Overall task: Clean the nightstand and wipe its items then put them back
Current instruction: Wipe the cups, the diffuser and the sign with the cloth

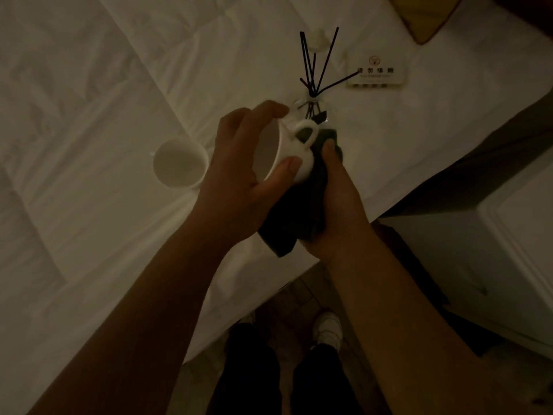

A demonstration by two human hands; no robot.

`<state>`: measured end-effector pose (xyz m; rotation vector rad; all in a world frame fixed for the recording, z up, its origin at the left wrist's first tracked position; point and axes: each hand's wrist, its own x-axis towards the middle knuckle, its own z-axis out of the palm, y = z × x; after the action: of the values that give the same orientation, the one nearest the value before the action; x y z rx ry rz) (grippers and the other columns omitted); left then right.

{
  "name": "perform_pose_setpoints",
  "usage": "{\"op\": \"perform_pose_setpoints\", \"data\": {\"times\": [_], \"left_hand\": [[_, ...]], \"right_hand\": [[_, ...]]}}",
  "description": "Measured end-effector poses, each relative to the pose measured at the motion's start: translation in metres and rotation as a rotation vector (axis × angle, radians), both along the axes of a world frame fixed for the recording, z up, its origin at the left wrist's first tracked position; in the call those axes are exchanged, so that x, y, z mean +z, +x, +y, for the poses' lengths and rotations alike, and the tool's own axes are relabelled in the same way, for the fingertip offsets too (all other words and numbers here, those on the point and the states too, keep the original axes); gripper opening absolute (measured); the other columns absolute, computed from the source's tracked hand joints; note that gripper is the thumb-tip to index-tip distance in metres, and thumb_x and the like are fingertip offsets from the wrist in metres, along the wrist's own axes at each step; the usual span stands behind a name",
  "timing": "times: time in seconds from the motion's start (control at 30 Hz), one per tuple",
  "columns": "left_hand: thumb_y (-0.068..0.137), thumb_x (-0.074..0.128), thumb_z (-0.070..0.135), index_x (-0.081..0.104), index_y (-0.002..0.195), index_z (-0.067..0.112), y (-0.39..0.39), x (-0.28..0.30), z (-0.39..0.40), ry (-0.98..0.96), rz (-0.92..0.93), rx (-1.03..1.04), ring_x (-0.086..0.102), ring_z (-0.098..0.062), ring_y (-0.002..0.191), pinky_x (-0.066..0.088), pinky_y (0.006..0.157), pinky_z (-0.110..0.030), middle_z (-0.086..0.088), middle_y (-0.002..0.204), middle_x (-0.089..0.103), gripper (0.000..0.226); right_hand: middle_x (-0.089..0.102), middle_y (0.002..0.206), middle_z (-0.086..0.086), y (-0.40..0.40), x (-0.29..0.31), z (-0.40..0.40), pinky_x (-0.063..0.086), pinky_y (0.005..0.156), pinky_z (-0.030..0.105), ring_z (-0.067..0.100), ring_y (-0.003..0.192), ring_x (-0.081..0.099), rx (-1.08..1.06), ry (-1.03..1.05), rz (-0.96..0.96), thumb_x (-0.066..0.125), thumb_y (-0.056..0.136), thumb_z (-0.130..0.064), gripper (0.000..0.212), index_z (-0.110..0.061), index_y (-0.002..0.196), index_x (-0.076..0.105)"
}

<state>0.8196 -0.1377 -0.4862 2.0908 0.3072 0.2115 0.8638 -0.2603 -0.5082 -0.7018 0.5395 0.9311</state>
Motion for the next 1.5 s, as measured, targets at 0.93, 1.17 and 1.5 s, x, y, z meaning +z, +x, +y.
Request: {"op": "perform_pose_setpoints", "data": {"times": [0.93,1.17,1.5], "left_hand": [[0.063,0.067,0.070,0.024,0.136,0.032,0.052,-0.071,0.052,0.721,0.487,-0.083,0.047,-0.037,0.116,0.038,0.091,-0.059,-0.011,0.135,0.039,0.092],[0.064,0.057,0.079,0.015,0.142,0.030,0.055,-0.070,0.059,0.664,0.475,-0.100,0.031,-0.036,0.133,0.026,0.103,-0.066,-0.008,0.149,0.027,0.102],[0.082,0.066,0.044,0.010,0.149,0.009,0.090,-0.038,-0.034,0.120,0.177,0.143,0.018,-0.023,0.140,0.018,0.113,-0.035,-0.009,0.154,0.021,0.094]], "right_hand": [[0.070,0.112,0.001,-0.006,0.000,-0.018,0.053,0.086,0.046,0.022,0.104,0.066,-0.178,-0.476,-0.366,0.059,0.074,-0.054,0.051,-0.028,0.118,0.061],[0.071,0.107,-0.004,0.009,-0.003,-0.022,0.050,0.092,0.048,0.020,0.103,0.066,-0.122,-0.490,-0.442,0.056,0.077,-0.054,0.037,-0.036,0.108,0.064],[0.071,0.110,-0.004,0.047,-0.005,-0.045,0.046,0.097,0.054,0.022,0.106,0.065,-0.177,-0.506,-0.464,0.060,0.072,-0.059,0.028,-0.045,0.093,0.071]]}}
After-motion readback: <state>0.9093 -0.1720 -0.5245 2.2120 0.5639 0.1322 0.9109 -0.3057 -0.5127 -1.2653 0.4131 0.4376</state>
